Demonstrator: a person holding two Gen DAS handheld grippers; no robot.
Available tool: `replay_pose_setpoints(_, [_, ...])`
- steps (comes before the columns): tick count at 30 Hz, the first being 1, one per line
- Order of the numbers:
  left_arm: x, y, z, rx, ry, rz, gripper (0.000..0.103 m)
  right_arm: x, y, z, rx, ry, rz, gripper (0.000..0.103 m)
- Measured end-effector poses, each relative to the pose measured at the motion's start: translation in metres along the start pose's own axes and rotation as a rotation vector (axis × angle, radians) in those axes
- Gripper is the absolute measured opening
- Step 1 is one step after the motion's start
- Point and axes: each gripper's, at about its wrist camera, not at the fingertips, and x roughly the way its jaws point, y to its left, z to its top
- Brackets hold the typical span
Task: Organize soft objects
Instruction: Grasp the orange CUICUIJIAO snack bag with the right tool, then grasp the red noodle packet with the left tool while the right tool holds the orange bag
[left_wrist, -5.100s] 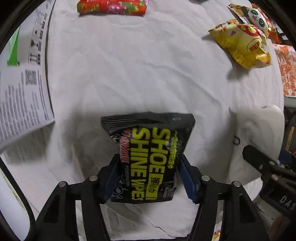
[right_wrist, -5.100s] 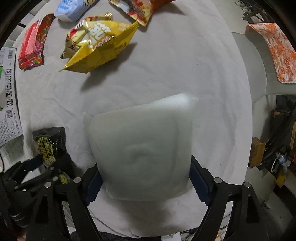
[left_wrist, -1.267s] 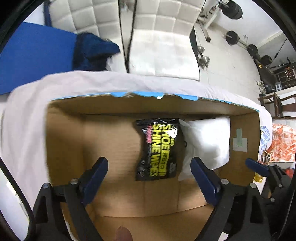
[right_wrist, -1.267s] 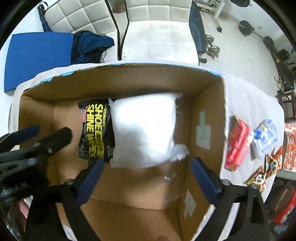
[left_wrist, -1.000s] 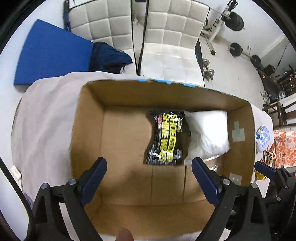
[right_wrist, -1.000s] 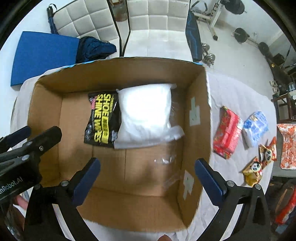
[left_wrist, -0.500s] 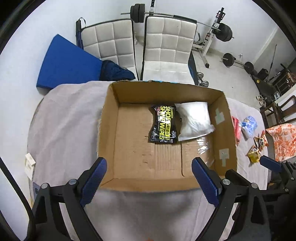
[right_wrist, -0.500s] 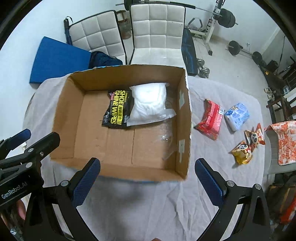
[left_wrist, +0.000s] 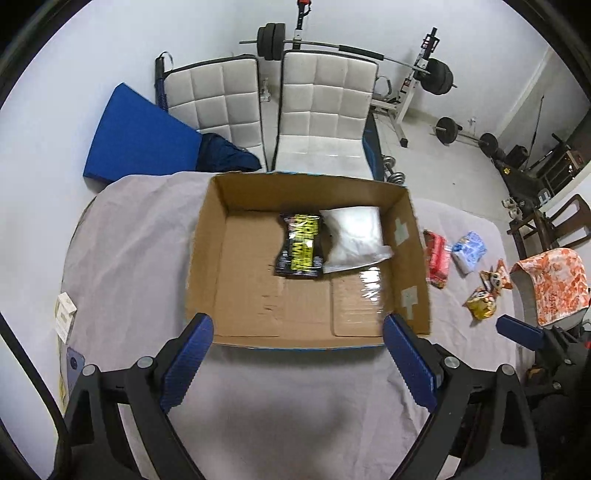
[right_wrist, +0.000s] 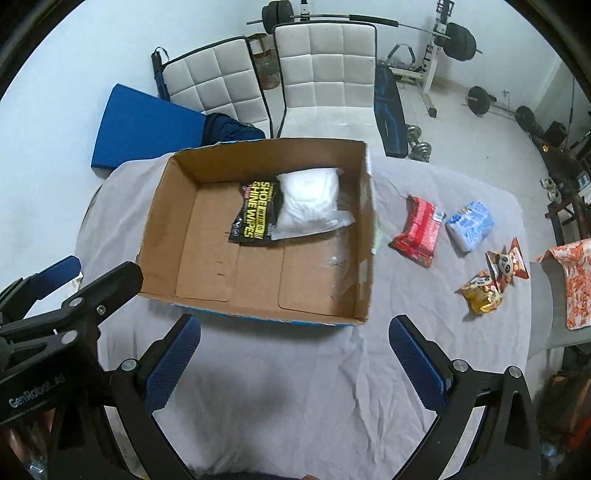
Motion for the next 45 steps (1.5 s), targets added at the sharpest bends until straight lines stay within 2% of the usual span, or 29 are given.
replay_pose_setpoints(4, [-0.002,-0.036,0.007,0.027,-0.007,-0.023,0.094,-0.007,-0.052,0.001,0.079,0.009,0.012,0.103])
replay_pose_setpoints(8, [0.007,-0.088,0.02,0.079,-0.003,-0.057,0.094,-0.01,-0.126,0.004,0.188,0.018,-0.011,0.103])
replay_pose_setpoints(12, [0.04,-0.165,0.04,0.176,0.042,-0.085,0.094,-0.001,-0.224,0.01,0.356,0.043,-0.039,0.103])
replay_pose_setpoints(17, [0.094,-0.241,0.06,0.246,0.119,-0.08,0.094,0.047,-0.366,0.015,0.685,0.096,0.001,0.102])
replay_pose_setpoints(18, [0.113,-0.257,0.066,0.256,0.143,-0.065,0.094,0.056,-0.381,0.014,0.726,0.105,0.005,0.1])
replay_pose_setpoints(22, [0.167,-0.285,0.078,0.251,0.224,-0.033,0.094,0.117,-0.448,0.013,0.912,0.186,0.062,0.082])
replay_pose_setpoints(27, [0.23,-0.294,0.08,0.223,0.323,0.023,0.094,0.173,-0.475,0.019,1.003,0.257,0.104,0.069])
replay_pose_setpoints(28, [0.235,-0.293,0.079,0.221,0.333,0.029,0.094,0.183,-0.477,0.02,1.01,0.273,0.109,0.059])
replay_pose_setpoints(29, [0.241,-0.292,0.078,0.218,0.344,0.032,0.094,0.19,-0.48,0.021,1.011,0.287,0.111,0.048])
replay_pose_setpoints(33, [0.259,-0.29,0.075,0.203,0.377,0.043,0.094,0.206,-0.481,0.027,0.916,0.34,0.1,0.046])
replay_pose_setpoints(39, [0.267,-0.287,0.077,0.184,0.399,0.013,0.094,0.194,-0.461,0.045,0.511,0.461,-0.04,0.043])
replay_pose_setpoints(43, [0.274,-0.287,0.081,0.187,0.418,-0.022,0.094,0.198,-0.444,0.042,0.294,0.594,-0.089,0.043])
replay_pose_setpoints(45, [0.282,-0.29,0.082,0.196,0.433,-0.028,0.094,0.205,-0.44,0.04,0.246,0.634,-0.119,0.043])
